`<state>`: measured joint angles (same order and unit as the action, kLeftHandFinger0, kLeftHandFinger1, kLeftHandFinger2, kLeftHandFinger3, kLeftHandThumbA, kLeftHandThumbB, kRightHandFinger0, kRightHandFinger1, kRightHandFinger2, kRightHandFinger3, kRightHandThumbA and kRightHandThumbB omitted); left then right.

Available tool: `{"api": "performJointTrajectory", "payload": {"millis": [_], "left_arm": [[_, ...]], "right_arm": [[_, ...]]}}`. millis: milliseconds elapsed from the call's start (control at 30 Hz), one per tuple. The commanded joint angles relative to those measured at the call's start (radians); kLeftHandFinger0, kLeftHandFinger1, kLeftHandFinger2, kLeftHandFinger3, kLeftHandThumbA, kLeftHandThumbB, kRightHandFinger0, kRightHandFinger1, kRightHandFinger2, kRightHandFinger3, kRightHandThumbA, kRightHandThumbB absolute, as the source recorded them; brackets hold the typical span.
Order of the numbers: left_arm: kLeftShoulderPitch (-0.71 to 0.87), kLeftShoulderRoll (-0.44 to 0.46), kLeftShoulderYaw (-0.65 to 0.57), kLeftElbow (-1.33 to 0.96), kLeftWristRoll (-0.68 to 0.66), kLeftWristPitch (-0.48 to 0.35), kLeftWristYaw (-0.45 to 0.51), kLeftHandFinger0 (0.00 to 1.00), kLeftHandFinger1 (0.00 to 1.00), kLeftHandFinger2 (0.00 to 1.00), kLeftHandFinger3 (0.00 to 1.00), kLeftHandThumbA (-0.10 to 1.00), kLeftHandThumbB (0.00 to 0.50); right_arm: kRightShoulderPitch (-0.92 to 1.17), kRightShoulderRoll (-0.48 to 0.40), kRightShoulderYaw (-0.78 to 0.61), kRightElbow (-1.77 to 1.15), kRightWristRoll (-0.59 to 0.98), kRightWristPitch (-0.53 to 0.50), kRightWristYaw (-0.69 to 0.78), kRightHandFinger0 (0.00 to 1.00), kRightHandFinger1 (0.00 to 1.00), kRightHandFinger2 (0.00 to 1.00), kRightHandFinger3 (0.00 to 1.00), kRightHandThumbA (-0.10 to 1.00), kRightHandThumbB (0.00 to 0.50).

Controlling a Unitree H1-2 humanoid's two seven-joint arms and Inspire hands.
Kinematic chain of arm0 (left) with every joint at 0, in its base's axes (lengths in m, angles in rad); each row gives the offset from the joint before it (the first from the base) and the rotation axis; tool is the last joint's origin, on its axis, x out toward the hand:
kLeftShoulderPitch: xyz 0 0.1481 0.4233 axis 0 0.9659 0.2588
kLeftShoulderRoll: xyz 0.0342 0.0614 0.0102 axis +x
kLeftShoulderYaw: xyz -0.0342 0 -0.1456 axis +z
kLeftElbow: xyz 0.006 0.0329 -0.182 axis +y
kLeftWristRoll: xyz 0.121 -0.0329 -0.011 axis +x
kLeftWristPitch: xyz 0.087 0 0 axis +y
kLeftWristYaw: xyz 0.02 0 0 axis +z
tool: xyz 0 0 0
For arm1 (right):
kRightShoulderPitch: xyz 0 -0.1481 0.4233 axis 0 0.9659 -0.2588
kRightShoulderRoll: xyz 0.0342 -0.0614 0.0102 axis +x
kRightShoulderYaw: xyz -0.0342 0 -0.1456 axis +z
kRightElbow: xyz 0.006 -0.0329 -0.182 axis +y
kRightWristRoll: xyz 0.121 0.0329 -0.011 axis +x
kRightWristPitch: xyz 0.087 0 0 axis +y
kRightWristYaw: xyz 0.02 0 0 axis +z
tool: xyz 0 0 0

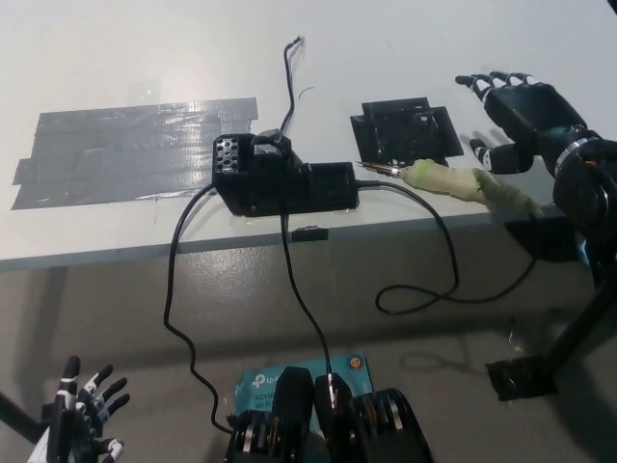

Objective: The robot uses its right hand to grab and lift the soldering gun kept on the middle of the table and puts it in its base

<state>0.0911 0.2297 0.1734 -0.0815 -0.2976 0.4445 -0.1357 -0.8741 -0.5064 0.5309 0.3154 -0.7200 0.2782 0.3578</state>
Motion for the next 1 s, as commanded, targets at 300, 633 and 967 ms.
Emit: {"api": "performJointTrajectory", "payload": {"millis": [300, 633, 967], "left_arm": [[0.002, 0.006, -0.005, -0.037, 0.010, -0.036, -0.012, 1.00, 1.00, 1.00, 1.00, 1.00, 0.500], [0.010, -0.001, -0.013, -0.032, 0.015, -0.050, -0.018, 1.00, 1.00, 1.00, 1.00, 1.00, 0.500], [0.007, 0.011, -0.030, -0.032, 0.023, -0.060, -0.027, 1.00, 1.00, 1.00, 1.00, 1.00, 0.500]], "right_arm": [[-0.002, 0.012, -0.025, -0.005, -0.033, 0.017, 0.034, 1.00, 1.00, 1.00, 1.00, 0.54, 0.284], [-0.008, 0.036, -0.024, 0.053, -0.053, 0.077, 0.047, 1.00, 1.00, 1.00, 1.00, 0.56, 0.285], [-0.040, 0.064, -0.025, 0.177, -0.075, 0.117, 0.009, 1.00, 1.00, 1.00, 1.00, 0.58, 0.294]]}}
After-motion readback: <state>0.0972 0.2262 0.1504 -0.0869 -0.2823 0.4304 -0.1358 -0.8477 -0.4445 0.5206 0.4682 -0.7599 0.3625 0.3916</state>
